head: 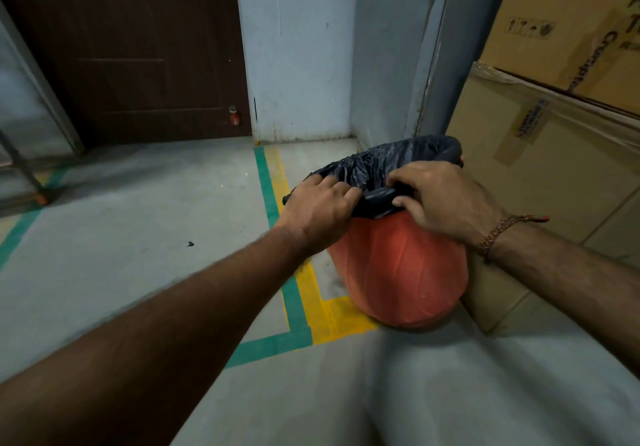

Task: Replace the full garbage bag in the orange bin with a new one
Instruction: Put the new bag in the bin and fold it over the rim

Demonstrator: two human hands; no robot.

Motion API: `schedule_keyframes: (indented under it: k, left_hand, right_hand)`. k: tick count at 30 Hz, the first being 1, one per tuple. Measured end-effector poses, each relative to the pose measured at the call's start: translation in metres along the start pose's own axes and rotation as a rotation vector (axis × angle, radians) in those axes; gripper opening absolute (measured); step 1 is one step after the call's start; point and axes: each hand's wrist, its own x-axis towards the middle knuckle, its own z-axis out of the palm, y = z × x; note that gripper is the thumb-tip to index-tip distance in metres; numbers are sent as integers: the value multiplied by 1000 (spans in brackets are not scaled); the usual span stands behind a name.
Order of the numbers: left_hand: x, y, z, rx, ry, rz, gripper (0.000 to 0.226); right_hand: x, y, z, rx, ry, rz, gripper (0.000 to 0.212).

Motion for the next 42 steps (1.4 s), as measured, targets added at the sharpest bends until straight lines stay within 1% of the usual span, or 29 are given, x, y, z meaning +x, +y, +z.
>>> schedule_keyframes:
  k: [1,3,4,5,6,7,8,9,10,11,12,13,16,18,20,23,25,27,29,32,34,36,40,42]
  left_hand:
    - [1,1,1,49,16,18,6]
    - [3,5,3,91,27,-9,8]
    - [3,7,4,87,14,-33,9]
    - [3,9,5,82,-7,-51,11]
    - [2,10,7,77,-29,-64,13]
    - [1,10,8,70,-44,-70,15]
    - [0,11,9,62,-47,-70,17]
    - [0,11,10,58,-46,-70,18]
    - [-1,12,10,56,-46,-73,19]
    - [-1,13,10,52,-47,-77,19]
    - [0,14,10,46,-46,-77,20]
    - [1,16,9,41,-49,-71,20]
    - [5,20,7,35,-62,-15,20]
    - [6,23,6,47,-51,16,19]
    - [5,25,5,59,-23,45,17]
    - [5,25,8,70,23,101,36]
    - [5,20,14,13,29,137,38]
    - [1,13,20,-86,15,133,48]
    - [-6,6,23,-155,-11,119,52]
    - [-13,-5,26,-215,-14,117,46]
    - [-11,-6,27,-206,-17,110,45]
    - [-8,-3,26,-173,-11,105,43]
    - [-4,8,18,-93,-63,74,27]
    - [-3,16,14,-68,-80,36,26]
  right_hand:
    - [-1,-1,1,-15,-18,18,32]
    - [-2,-6,5,-9,-4,76,32]
    - [-3,-11,9,24,45,128,32]
    - [-5,-19,11,85,130,210,33]
    - [-7,-26,15,151,235,343,36]
    - [-8,-32,18,214,338,525,40]
    - [-6,-37,17,303,362,748,44]
    - [-2,-43,15,473,288,996,47]
    - [3,-48,15,730,174,1213,49]
    - [7,-51,16,1021,89,1353,46]
    - [9,-54,17,1207,69,1401,43]
    - [11,-53,20,1271,106,1397,39]
    - [17,-47,24,1337,263,1370,22]
    - [20,-42,20,1419,301,1378,19]
    - [21,-39,17,1458,288,1382,26]
    - [20,-33,15,1413,267,1410,29]
    - [20,-28,12,1419,254,1426,31]
    - [20,-24,7,1432,236,1434,35]
    - [19,-21,2,1444,210,1425,39]
    - [17,-17,-4,1444,165,1412,38]
    - [17,-16,-7,1452,161,1406,37]
    - [17,-14,-7,1462,181,1407,37]
    - [17,-13,-2,1495,227,1411,43]
    - [16,-10,1,1515,251,1401,45]
